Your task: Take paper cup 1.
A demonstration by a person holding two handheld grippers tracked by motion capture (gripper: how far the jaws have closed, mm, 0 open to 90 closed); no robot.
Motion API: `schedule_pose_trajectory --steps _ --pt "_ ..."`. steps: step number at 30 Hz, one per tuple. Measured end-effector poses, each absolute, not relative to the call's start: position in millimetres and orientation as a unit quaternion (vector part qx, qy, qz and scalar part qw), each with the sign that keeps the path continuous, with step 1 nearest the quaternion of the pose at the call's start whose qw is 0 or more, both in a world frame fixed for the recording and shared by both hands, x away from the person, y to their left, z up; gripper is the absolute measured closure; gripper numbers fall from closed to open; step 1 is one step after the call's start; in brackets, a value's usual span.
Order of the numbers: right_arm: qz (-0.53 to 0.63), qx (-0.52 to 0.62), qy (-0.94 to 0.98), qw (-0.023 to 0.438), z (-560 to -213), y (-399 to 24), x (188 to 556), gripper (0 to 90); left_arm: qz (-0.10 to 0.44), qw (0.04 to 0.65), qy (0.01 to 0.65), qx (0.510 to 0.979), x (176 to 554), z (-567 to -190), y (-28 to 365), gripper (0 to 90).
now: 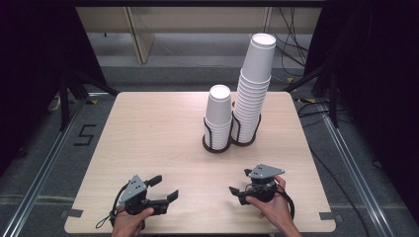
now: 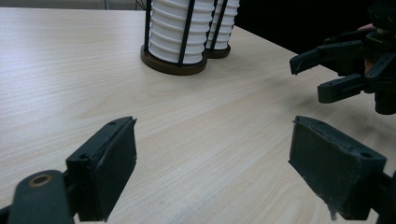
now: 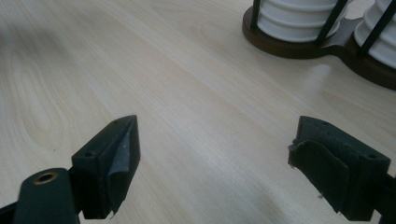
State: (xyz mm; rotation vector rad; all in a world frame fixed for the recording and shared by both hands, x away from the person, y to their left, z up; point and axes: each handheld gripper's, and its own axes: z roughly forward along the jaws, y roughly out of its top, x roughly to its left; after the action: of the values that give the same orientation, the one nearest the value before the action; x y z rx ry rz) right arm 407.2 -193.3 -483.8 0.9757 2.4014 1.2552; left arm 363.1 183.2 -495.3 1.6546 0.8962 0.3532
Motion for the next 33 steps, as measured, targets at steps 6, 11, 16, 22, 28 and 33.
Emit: schedule_pose_trajectory --steps 6,11,16,22,28,33 --pt "0.441 0.332 0.823 0.136 -478 -192 408 18.1 0.149 0.562 0.391 0.713 362 -496 184 14.5" --pt "0.447 0.323 0.822 0.144 -470 -194 414 17.9 0.141 0.561 0.398 0.712 364 -497 183 14.4" --pt "0.464 0.335 0.805 0.157 -461 -194 420 18.1 0.142 0.561 0.397 0.712 363 -496 183 14.5" --pt "0.471 0.336 0.798 0.169 -449 -196 426 15.8 0.138 0.564 0.395 0.712 364 -498 183 14.5" --pt "0.472 0.333 0.800 0.165 -444 -191 431 15.9 0.140 0.560 0.399 0.712 363 -497 184 14.5" --pt "0.473 0.339 0.797 0.162 -437 -187 433 17.8 0.138 0.562 0.398 0.712 364 -498 183 14.5"
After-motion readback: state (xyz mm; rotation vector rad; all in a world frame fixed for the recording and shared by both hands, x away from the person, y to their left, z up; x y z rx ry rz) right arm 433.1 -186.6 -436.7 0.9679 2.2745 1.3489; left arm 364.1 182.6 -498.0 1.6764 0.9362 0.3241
